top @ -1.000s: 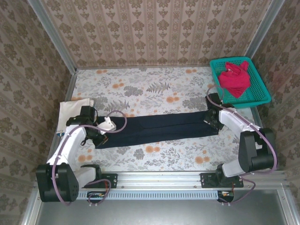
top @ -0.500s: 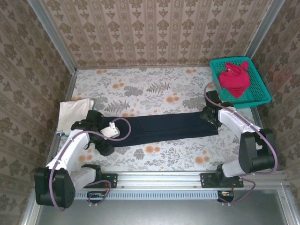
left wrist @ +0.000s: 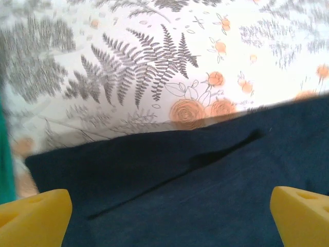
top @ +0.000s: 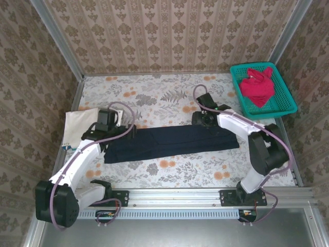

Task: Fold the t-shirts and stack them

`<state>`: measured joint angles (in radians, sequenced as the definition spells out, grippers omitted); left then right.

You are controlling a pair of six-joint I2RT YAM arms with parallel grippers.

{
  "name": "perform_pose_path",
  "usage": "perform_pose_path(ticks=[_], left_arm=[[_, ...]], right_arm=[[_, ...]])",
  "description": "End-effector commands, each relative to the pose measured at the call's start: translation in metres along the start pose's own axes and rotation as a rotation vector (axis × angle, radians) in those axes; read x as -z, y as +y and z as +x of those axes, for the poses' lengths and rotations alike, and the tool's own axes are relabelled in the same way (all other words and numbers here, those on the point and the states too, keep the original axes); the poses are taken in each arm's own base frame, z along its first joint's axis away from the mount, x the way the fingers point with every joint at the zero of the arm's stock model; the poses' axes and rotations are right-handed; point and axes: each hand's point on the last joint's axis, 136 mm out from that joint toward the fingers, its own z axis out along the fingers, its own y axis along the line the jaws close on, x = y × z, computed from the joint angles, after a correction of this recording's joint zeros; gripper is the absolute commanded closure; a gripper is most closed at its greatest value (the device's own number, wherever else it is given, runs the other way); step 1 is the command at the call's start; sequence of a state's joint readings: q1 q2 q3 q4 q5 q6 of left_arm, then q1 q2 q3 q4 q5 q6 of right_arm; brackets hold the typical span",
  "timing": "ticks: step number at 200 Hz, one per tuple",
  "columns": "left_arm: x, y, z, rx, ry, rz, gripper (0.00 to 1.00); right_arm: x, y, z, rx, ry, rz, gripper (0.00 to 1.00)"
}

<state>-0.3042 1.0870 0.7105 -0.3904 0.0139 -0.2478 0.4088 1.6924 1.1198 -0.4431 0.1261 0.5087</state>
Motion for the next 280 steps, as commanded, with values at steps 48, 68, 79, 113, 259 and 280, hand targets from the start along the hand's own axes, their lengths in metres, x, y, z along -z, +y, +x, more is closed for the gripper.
perform_pose_path(ticks=[48,68,79,113,259,280], left_arm=[[-0.055,0.013,0.068,0.656,0.089,-0.121,0.19],[-0.068,0.009,0.064,0.604,0.115,-0.108,0.18],[-0.077,0.010,0.064,0.580,0.141,-0.127,0.17],[-0.109,0.016,0.058,0.493,0.201,-0.157,0.14],[-0.268,0.023,-0.114,0.166,0.266,-0.028,0.00],[-0.283,0.012,-0.130,0.148,0.272,0.001,0.00]], right_arm=[[-0.038,0.021,0.026,-0.010,0.150,-0.095,0.44],[-0.045,0.007,0.035,-0.037,0.177,-0.076,0.45],[-0.049,0.001,0.042,-0.053,0.203,-0.080,0.46],[-0.050,-0.024,0.064,-0.076,0.238,-0.007,0.46],[-0.009,-0.005,0.127,-0.123,0.273,-0.135,0.44],[-0.002,0.015,0.128,-0.064,0.257,-0.190,0.42]])
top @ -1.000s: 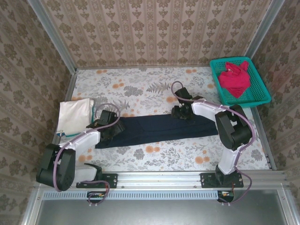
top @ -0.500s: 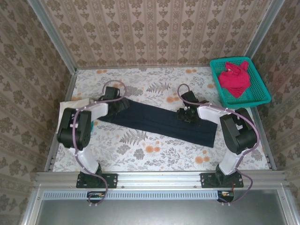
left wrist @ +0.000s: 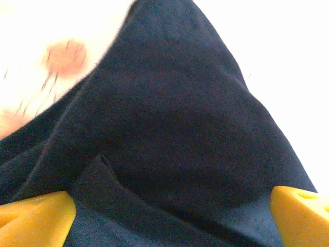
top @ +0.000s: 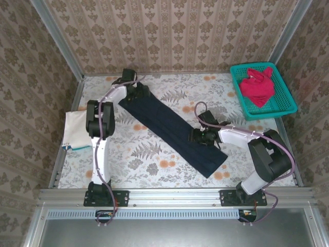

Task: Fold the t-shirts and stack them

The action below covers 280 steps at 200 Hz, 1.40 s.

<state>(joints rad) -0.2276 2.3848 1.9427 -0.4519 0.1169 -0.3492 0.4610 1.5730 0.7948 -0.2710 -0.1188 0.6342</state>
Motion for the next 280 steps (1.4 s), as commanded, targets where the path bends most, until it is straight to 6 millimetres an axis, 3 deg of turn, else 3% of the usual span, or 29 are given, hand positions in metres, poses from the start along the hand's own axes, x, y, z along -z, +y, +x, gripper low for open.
perform_pose_path(ticks=[1,40,71,99,123,138,140,151,173,210,245,265,271,280], left_arm=[[-0.033,0.019,0.024,-0.020,0.137,-0.034,0.00],[-0.043,-0.006,0.005,-0.059,0.136,0.017,0.00],[-0.026,-0.025,-0.014,-0.061,0.082,0.064,0.00],[0.031,-0.056,-0.045,-0.057,-0.024,0.159,0.00],[0.093,-0.069,-0.070,-0.068,-0.161,0.186,0.00],[0.130,-0.070,-0.073,-0.060,-0.235,0.185,0.00],[0.122,-0.065,-0.062,-0.053,-0.213,0.176,0.00],[0.142,-0.063,-0.052,-0.037,-0.261,0.176,0.00],[0.171,-0.052,-0.012,0.015,-0.325,0.167,0.00],[0.205,-0.043,0.077,0.037,-0.316,0.169,0.00],[0.227,-0.044,0.146,0.030,-0.273,0.161,0.00],[0.229,-0.030,0.168,0.073,-0.253,0.133,0.00],[0.230,-0.035,0.178,0.060,-0.240,0.141,0.00],[0.230,-0.028,0.184,0.069,-0.237,0.122,0.00]], right_arm=[[0.000,0.000,0.031,0.013,0.084,0.018,0.42],[-0.001,0.045,0.041,0.176,0.079,-0.056,0.39],[0.020,0.061,0.013,0.277,-0.024,-0.055,0.36],[0.044,0.075,-0.026,0.414,-0.182,-0.025,0.32],[0.047,0.088,-0.061,0.465,-0.288,-0.018,0.31],[0.044,0.107,-0.086,0.480,-0.340,-0.039,0.31],[0.042,0.110,-0.089,0.484,-0.342,-0.046,0.31],[0.035,0.124,-0.109,0.468,-0.354,-0.066,0.33],[0.017,0.154,-0.148,0.439,-0.368,-0.129,0.34],[-0.026,0.193,-0.205,0.364,-0.350,-0.262,0.37],[-0.080,0.203,-0.240,0.303,-0.260,-0.314,0.38],[-0.105,0.199,-0.251,0.282,-0.216,-0.320,0.38],[-0.115,0.195,-0.250,0.266,-0.192,-0.328,0.39],[-0.119,0.197,-0.256,0.250,-0.185,-0.355,0.39]])
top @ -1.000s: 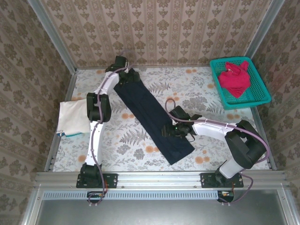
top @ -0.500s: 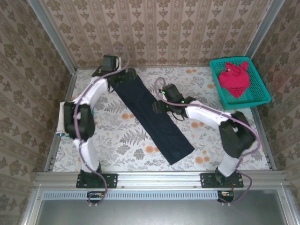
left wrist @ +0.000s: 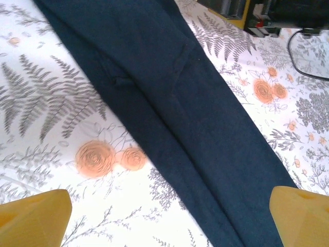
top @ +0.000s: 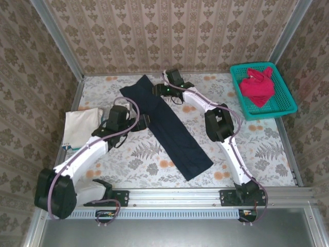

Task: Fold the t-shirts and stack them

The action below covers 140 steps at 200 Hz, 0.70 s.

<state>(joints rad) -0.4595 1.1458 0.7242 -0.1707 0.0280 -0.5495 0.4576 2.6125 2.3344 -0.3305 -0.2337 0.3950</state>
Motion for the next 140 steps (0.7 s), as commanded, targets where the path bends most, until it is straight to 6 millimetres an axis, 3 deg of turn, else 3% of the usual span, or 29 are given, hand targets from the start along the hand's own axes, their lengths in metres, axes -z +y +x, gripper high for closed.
perform_pose_path(ticks=[1,46,104,140], left_arm=[[0.008,0.015,0.014,0.055,-0.007,-0.064,0.00],[0.013,0.041,0.023,0.026,-0.008,-0.172,0.00],[0.007,0.036,0.026,0.021,0.011,-0.136,0.00],[0.005,0.034,0.028,0.022,0.017,-0.124,0.00]], right_arm=[[-0.016,-0.008,0.021,-0.090,0.122,-0.053,0.39],[-0.033,-0.005,0.024,-0.216,0.152,-0.249,0.42],[-0.037,0.005,0.036,-0.222,0.192,-0.328,0.47],[-0.036,0.009,0.040,-0.216,0.211,-0.338,0.62]])
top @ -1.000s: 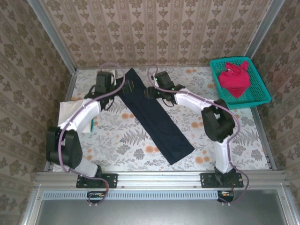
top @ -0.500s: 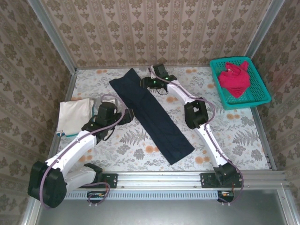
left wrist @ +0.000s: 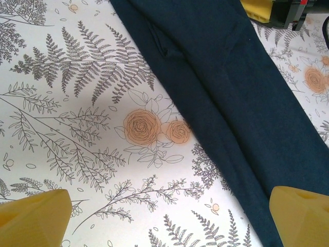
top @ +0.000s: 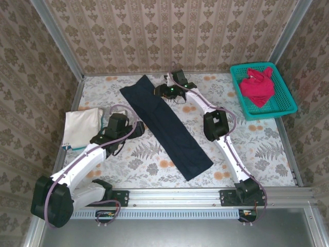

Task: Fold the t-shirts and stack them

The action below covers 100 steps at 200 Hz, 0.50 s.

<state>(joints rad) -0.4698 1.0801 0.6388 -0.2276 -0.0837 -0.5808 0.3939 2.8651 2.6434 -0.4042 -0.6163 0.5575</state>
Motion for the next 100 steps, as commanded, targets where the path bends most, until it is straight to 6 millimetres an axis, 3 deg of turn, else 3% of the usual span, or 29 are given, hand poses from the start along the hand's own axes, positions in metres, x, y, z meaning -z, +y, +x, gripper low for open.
perform_pose_path(ticks=[1,25,52,100], left_arm=[[-0.002,0.001,0.001,-0.001,0.003,0.005,0.00],[-0.001,-0.001,0.001,-0.005,0.004,0.015,0.00],[-0.001,-0.001,0.001,-0.012,0.002,0.021,0.00],[-0.007,-0.008,0.000,-0.019,0.010,0.049,0.00]], right_arm=[[-0.011,0.002,0.019,-0.015,0.062,-0.034,0.63],[-0.005,0.000,0.006,0.009,0.015,0.014,1.00],[0.009,-0.005,-0.022,-0.009,-0.074,0.040,1.00],[0.056,-0.041,-0.067,-0.034,-0.209,0.189,1.00]])
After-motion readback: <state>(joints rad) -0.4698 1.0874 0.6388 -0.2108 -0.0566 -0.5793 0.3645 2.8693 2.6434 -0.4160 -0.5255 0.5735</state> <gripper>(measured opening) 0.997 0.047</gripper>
